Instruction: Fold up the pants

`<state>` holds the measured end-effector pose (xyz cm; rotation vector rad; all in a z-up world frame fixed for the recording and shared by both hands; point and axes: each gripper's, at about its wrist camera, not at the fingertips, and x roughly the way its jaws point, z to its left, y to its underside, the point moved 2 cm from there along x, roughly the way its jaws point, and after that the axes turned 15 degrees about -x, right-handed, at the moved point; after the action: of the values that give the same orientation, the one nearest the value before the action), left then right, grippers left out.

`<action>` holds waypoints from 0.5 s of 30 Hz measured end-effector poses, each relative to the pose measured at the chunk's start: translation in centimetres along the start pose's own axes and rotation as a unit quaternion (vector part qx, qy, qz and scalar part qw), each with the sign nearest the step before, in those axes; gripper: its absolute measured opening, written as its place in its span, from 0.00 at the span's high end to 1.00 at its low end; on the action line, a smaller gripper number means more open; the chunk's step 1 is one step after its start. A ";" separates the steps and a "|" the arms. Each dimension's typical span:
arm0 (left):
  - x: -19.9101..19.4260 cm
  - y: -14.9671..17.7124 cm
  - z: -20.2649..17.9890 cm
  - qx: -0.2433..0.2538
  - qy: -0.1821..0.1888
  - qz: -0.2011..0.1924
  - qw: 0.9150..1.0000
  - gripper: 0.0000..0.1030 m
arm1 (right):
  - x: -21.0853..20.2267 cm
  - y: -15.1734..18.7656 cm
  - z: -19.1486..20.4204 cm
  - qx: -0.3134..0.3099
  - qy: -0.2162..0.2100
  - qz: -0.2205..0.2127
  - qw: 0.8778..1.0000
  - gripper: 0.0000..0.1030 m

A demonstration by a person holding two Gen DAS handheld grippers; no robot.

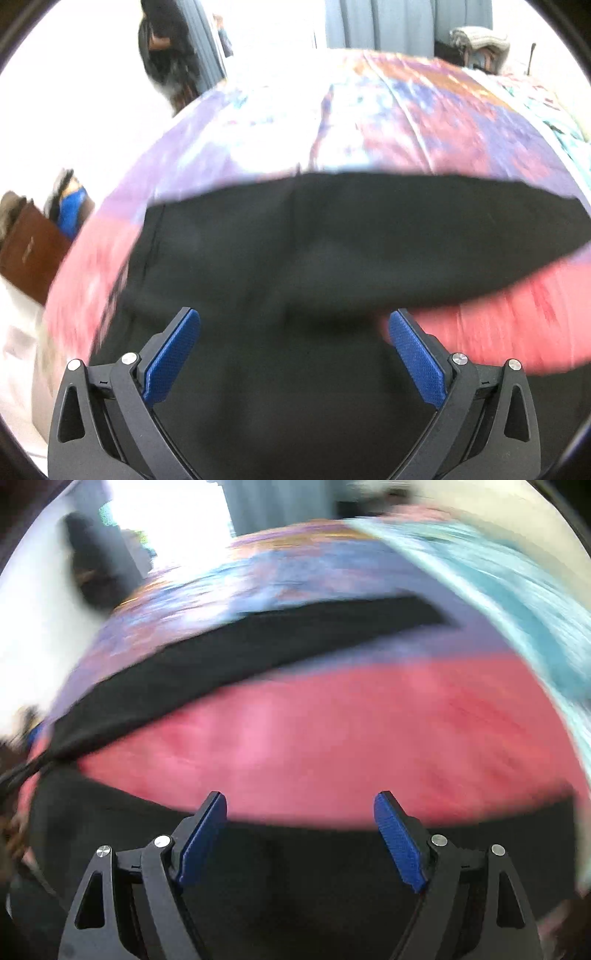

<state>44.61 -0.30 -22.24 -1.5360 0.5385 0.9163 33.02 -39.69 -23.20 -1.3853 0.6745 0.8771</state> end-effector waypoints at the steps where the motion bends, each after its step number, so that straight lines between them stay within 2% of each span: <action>1: 0.8 -0.8 -0.4 0.003 -0.008 -0.001 1.000 0.01 | 1.1 -2.1 2.4 -0.024 -0.029 -0.013 0.999 0.21; 4: 5.9 -2.7 -0.2 -0.014 -0.054 0.012 0.998 0.01 | 4.9 -7.7 9.1 -0.076 -0.123 -0.041 0.989 0.20; 6: 9.7 -2.0 1.1 -0.041 -0.074 0.054 0.995 0.00 | 8.9 -11.0 13.4 -0.087 -0.189 -0.028 0.978 0.21; 7: 10.9 -1.2 2.2 -0.074 -0.041 0.058 0.995 0.00 | 10.5 -11.8 14.5 -0.089 -0.208 -0.020 0.974 0.21; 9: 10.6 -0.5 3.2 -0.103 -0.012 0.034 0.994 0.00 | 14.7 -13.5 17.4 -0.109 -0.242 0.017 0.964 0.21; 11: 10.5 -0.3 3.1 -0.098 -0.015 0.027 0.995 0.00 | 17.6 -14.3 18.6 -0.141 -0.251 0.057 0.956 0.22; 13: 10.7 -0.2 3.1 -0.100 -0.011 0.025 0.995 0.00 | 18.4 -15.6 17.5 -0.191 -0.263 0.046 0.945 0.26; 15: 10.5 0.1 3.0 -0.102 -0.008 0.020 0.995 0.00 | 18.9 -16.9 13.4 -0.226 -0.206 0.046 0.951 0.25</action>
<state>49.91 4.30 -30.55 -1.7044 0.4774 1.0390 56.06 -23.57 -28.62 -1.5088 0.2205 1.4091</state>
